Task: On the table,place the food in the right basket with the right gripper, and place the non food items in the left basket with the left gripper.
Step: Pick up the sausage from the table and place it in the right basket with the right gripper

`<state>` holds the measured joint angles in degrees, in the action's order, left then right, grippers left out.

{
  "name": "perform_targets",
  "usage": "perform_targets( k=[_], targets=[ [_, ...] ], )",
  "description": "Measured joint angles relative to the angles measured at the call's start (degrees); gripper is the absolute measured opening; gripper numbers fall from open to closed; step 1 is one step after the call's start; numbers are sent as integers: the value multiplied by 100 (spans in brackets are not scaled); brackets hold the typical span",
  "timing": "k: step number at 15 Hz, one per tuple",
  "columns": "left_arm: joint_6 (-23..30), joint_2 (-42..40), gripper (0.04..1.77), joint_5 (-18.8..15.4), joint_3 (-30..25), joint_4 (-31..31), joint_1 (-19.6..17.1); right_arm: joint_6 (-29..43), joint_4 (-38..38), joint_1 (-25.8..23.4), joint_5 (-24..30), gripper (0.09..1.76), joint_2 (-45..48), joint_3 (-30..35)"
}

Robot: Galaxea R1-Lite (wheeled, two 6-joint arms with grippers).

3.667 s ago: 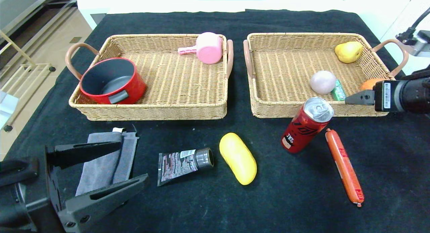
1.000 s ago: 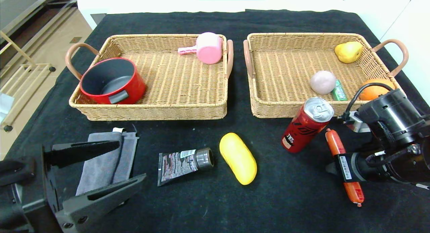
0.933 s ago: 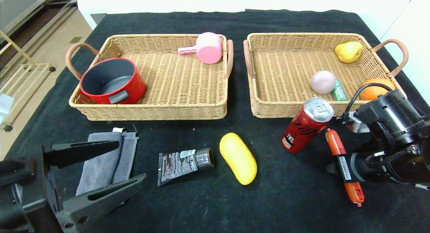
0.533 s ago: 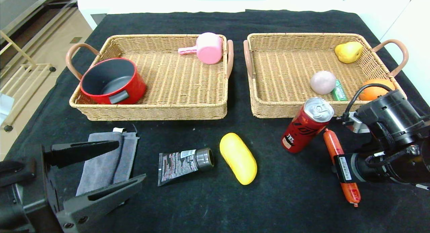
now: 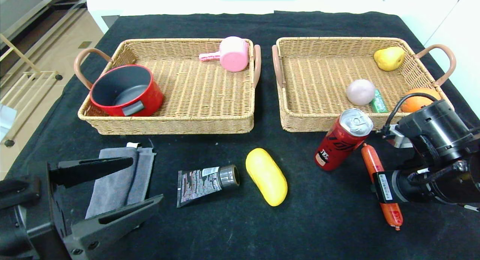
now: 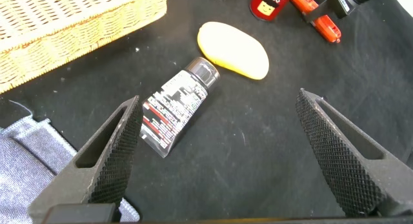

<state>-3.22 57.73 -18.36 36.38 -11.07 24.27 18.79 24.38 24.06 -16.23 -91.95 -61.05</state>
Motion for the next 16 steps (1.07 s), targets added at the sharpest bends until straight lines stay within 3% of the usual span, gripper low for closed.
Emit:
perform_targets(
  k=[16],
  targets=[
    [-20, -2, 172, 0, 0, -1, 9, -24, 78, 143, -20, 44, 646, -49]
  ],
)
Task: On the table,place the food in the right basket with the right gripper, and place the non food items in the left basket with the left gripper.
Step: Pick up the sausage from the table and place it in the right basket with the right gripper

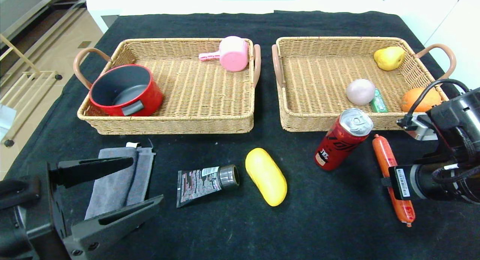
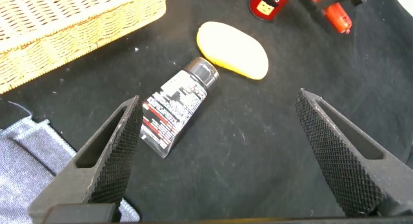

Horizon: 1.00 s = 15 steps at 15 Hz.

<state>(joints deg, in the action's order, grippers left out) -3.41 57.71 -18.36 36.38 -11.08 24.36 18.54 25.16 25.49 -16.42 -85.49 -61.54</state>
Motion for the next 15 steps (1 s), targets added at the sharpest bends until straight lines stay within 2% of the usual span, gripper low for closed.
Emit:
perform_targets(
  k=[6, 10, 15],
  targets=[
    [0, 2, 172, 0, -9, 9, 0, -27, 11, 9, -24, 44, 352, -233],
    [-6, 2, 172, 0, -9, 9, 0, -68, 260, -68, -37, 44, 357, -866],
    [-33, -9, 172, 4, -5, 1, -2, -79, 238, -463, -37, 44, -61, -1724]
  ],
)
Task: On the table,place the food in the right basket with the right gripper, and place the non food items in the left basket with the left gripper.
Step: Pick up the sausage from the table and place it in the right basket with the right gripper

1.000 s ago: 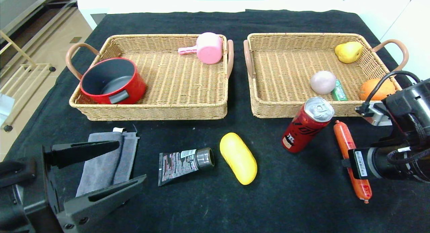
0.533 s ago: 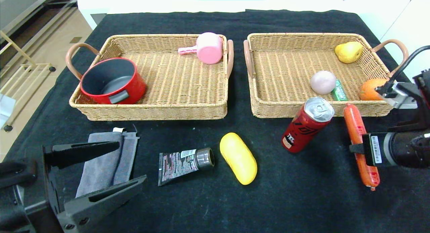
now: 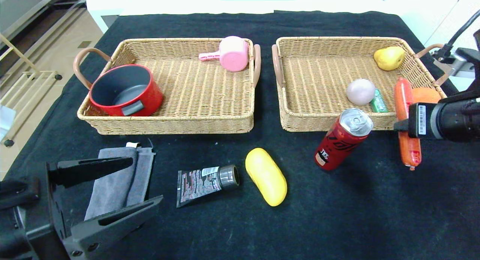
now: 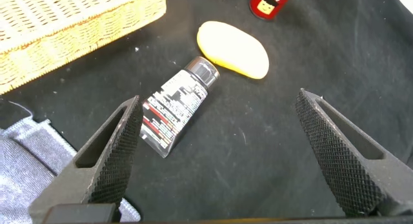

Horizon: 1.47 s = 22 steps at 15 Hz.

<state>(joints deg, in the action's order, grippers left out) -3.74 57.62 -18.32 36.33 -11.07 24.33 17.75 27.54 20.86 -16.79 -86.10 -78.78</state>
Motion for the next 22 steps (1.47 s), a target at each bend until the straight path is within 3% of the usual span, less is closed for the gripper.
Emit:
perform_targets(
  k=[10, 22],
  targets=[
    [-6, 0, 172, 22, 5, 0, 2, -234, 2, -851, 23, 44, -1136, -2302],
    [-11, 6, 172, 22, -9, 5, 9, -343, -574, -1008, 12, 44, -2032, -2946]
  ],
)
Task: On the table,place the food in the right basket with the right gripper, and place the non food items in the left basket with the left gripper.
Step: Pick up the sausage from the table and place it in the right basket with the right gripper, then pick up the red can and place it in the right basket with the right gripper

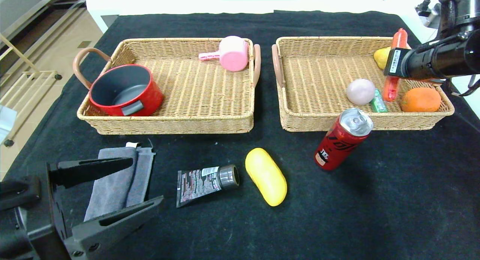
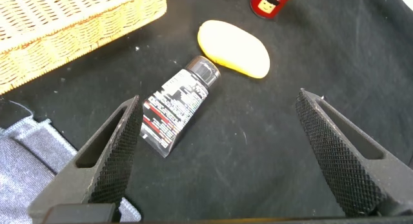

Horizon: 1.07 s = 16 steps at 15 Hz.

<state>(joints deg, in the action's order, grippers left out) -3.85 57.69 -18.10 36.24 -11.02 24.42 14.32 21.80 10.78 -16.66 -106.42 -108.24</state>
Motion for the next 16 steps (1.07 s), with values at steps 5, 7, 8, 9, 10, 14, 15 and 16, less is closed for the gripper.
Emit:
perform_targets(
  k=[5, 7, 8, 9, 10, 14, 15, 16],
  targets=[
    [0, 13, 172, 0, 5, -5, 0, 9, -72, 11, 21, 65, -61, 11],
    [0, 9, 172, 2, 11, -6, -4, 9, -72, 11, 18, 89, -68, 11],
    [0, 9, 172, 2, 13, -5, -4, 4, -68, 11, 16, 99, -68, 13],
    [0, 9, 172, 2, 13, -5, -4, 2, -61, 13, 11, 108, -68, 17],
    [-6, 9, 172, 2, 13, -6, -6, 2, -59, 18, 7, 115, -66, 24],
    [-37, 6, 172, 6, 11, -6, -6, 0, -27, 22, 0, 138, -60, 55],
    [-41, 6, 172, 6, 6, -5, -6, 2, -27, 38, -1, 141, -49, 88],
    [-41, 6, 172, 9, 6, -5, -6, 0, -27, 57, -4, 145, -29, 135]
  ],
)
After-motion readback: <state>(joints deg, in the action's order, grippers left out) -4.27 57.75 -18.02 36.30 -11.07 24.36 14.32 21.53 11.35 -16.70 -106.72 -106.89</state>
